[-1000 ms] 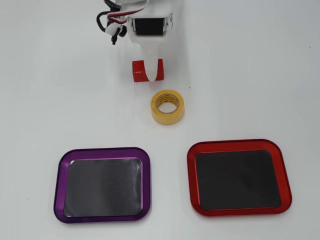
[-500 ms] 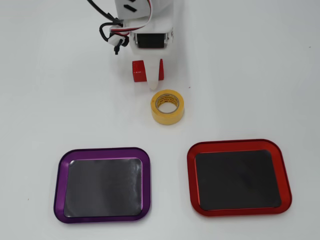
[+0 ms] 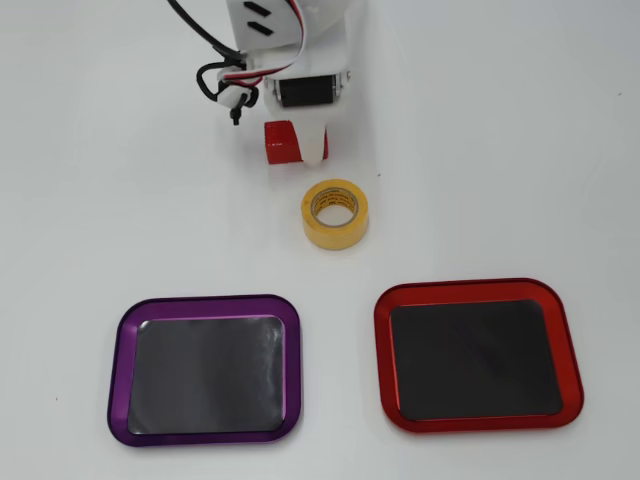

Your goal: Grasp a red block and put it in the left red dish.

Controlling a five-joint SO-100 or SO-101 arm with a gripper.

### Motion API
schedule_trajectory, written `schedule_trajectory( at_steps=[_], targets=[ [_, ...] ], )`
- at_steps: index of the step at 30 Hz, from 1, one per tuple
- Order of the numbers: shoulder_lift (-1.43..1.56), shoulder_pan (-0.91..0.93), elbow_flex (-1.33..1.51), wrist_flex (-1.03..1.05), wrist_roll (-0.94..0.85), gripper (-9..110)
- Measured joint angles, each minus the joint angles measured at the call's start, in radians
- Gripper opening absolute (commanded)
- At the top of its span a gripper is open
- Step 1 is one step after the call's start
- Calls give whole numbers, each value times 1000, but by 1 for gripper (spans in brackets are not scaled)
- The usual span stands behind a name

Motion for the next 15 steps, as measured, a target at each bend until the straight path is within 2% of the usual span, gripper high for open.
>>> schedule_trajectory(
  at_steps=[10, 15],
  targets=[
    [29, -8, -2, 48, -8, -1],
    [202, -77, -2, 117, -2, -1]
  ],
)
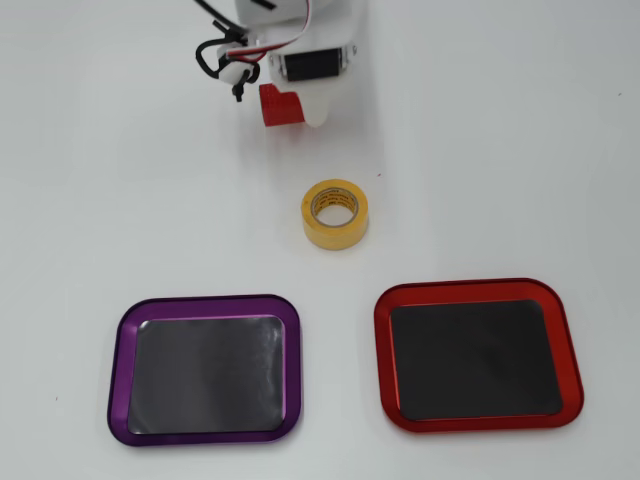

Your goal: Grasp a red block and put it in the left red dish.

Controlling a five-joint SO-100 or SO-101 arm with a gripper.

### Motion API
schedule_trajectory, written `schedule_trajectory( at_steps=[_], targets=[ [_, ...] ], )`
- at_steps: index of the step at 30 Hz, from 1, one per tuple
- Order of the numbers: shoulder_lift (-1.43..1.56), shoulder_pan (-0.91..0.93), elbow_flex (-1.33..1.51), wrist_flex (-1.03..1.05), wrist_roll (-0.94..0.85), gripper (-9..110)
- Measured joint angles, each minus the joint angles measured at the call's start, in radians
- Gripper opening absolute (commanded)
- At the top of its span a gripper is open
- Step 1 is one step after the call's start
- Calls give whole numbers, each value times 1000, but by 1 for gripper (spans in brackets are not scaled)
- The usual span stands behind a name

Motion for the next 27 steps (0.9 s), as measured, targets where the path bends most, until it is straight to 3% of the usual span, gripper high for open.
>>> schedule_trajectory(
  at_steps=[5, 12, 20, 27],
  targets=[
    [296, -150, 0, -8, 0, -1],
    [566, -295, 80, -264, 2, -1],
    [451, -310, 187, -650, 0, -1],
    [141, -299, 81, -773, 0, -1]
  ],
)
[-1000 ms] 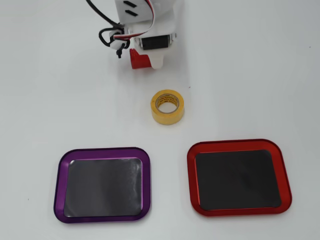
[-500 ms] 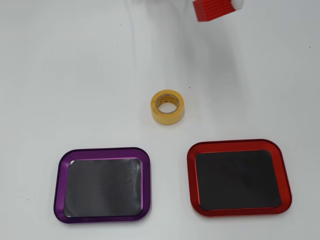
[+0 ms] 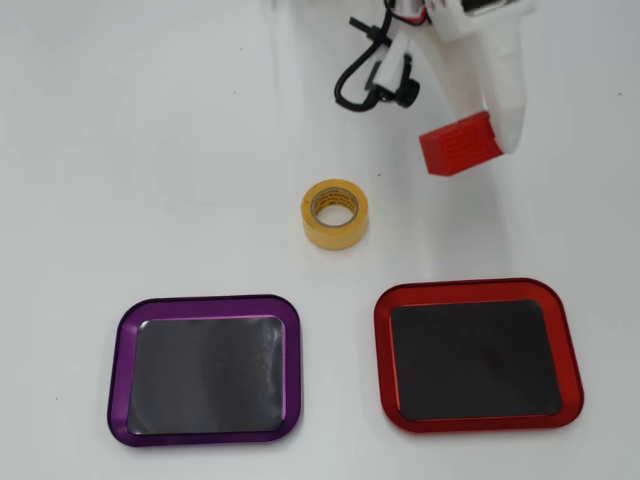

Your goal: Grasp a red block and put it in the left red dish.

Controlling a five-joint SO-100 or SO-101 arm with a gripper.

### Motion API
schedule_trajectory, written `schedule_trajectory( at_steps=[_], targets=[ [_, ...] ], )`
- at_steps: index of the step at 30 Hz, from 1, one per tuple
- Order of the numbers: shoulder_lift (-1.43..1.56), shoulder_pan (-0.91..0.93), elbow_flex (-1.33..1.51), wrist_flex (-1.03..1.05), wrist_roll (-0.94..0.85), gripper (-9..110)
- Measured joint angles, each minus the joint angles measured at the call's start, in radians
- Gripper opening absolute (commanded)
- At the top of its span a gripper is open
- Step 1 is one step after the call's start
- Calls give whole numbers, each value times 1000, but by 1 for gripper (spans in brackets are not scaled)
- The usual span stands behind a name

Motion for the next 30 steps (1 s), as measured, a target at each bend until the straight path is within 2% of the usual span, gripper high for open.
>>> schedule_trajectory(
  at_steps=[10, 15, 24, 30],
  targets=[
    [-451, -8, -440, -3, 2, -1],
    [-589, -5, -609, 77, 5, 0],
    [-701, -2, -661, 127, 5, 0],
    [-709, -14, -664, 127, 5, 8]
  ],
)
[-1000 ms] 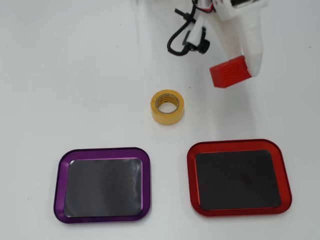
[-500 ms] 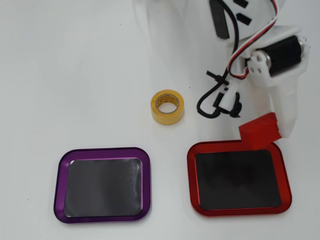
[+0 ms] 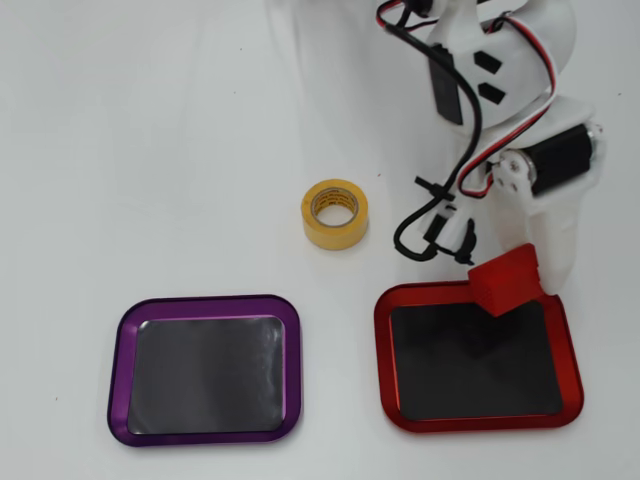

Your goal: Grasp a red block and put it in the left red dish.

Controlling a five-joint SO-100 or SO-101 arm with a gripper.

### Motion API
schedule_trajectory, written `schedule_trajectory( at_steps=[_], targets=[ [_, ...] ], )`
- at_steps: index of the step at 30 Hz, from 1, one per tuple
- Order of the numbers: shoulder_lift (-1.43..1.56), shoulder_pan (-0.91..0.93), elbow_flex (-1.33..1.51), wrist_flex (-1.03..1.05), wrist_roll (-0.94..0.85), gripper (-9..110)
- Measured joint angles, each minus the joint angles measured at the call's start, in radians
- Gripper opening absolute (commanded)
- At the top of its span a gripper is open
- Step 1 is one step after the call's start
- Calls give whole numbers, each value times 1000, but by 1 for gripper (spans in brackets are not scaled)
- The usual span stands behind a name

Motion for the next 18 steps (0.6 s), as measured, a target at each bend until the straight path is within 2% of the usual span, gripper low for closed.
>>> schedule_trajectory(
  at_steps=[7, 11, 14, 18],
  targets=[
    [0, 2, -3, 20, 25, 9],
    [0, 2, -3, 58, 51, 15],
    [-2, 2, -48, 130, 64, 19],
    [17, 5, -195, 345, 104, 24]
  ],
)
